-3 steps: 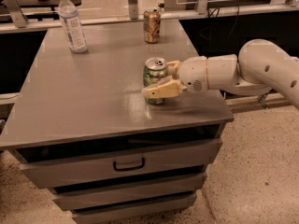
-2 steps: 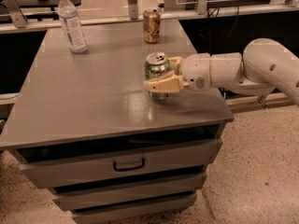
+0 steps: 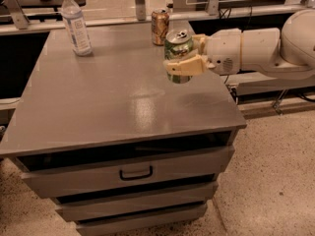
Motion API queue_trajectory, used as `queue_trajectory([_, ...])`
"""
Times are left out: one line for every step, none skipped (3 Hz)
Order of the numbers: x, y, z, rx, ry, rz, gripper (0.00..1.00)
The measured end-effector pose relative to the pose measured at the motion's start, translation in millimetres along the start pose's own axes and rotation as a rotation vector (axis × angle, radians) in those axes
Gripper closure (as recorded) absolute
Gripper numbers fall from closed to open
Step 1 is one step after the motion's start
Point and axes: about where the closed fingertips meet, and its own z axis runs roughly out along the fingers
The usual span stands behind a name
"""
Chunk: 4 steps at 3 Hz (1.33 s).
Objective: Move green can near blue plastic bottle
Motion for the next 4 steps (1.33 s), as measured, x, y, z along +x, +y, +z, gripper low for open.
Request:
queue_trajectory([2,2,2,-0.004,0.001,0.004,1.0])
queue_trajectory([-8,-5,33,-0.021,-0.062,-0.031,1.0])
queue_trajectory([-17,-27,81,-0.055,-0.152,-0.065,1.0])
queue_trajectory([-32,-58,136,-0.082,-0.24,-0.089,1.0])
